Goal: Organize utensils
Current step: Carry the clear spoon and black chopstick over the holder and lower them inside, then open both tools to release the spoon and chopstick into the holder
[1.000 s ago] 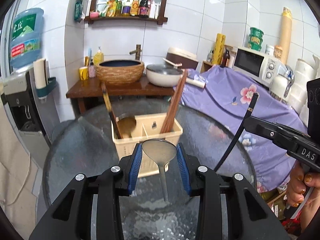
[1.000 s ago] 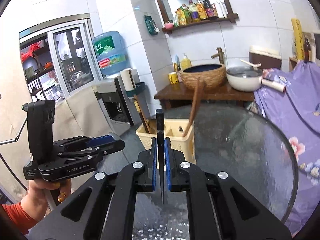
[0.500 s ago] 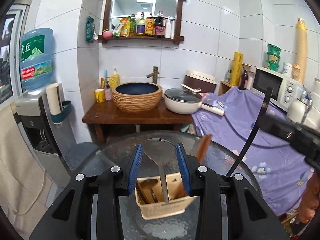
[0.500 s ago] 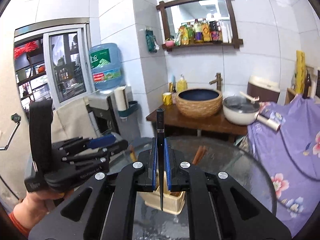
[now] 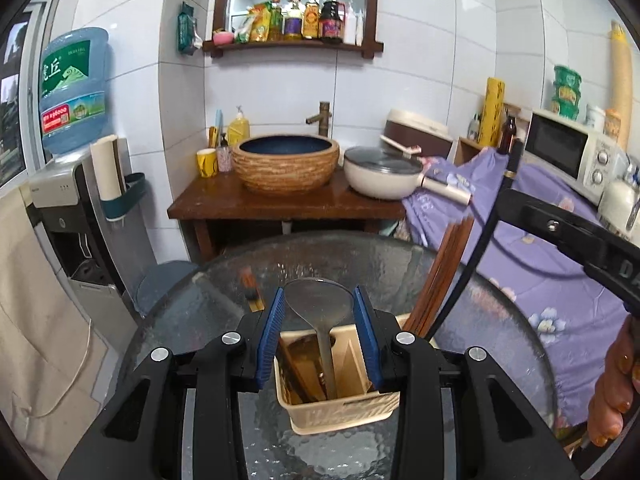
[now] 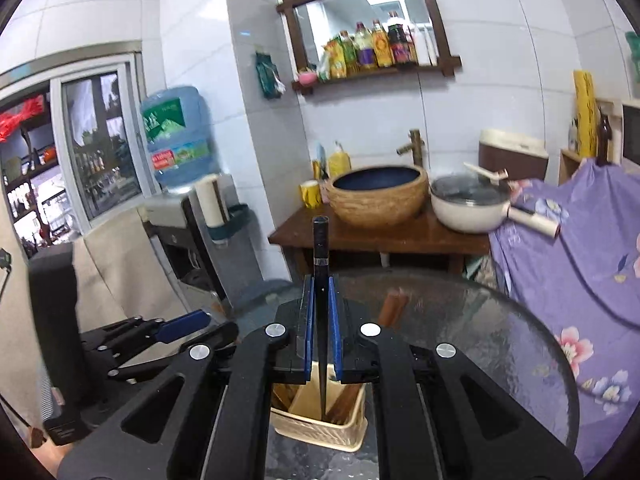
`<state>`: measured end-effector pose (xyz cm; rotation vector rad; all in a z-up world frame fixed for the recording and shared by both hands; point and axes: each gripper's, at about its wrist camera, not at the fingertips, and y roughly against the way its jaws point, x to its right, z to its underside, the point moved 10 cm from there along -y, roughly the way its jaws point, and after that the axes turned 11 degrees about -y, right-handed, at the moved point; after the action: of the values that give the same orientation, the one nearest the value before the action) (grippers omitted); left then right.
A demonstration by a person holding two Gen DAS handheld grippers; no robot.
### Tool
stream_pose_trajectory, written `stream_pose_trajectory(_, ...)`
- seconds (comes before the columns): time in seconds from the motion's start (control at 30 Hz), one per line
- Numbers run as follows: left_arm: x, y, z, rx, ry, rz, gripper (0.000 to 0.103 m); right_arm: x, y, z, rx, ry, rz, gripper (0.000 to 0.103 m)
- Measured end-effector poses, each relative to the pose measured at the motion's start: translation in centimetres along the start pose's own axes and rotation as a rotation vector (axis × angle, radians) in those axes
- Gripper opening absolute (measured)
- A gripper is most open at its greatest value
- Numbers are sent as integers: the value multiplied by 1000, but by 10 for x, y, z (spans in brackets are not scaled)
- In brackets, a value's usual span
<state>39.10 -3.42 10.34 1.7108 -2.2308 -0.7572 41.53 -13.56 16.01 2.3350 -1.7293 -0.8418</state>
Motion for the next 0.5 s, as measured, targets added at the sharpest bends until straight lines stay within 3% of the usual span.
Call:
stream_pose_trajectory(0.27, 9, -31, 42, -70, -9, 22, 35, 16, -26, 42, -66, -2, 18, 8)
stream_pose_trajectory(0.5, 10, -47, 66, -104, -15, 19, 35, 19, -30, 51, -49, 29, 32, 8)
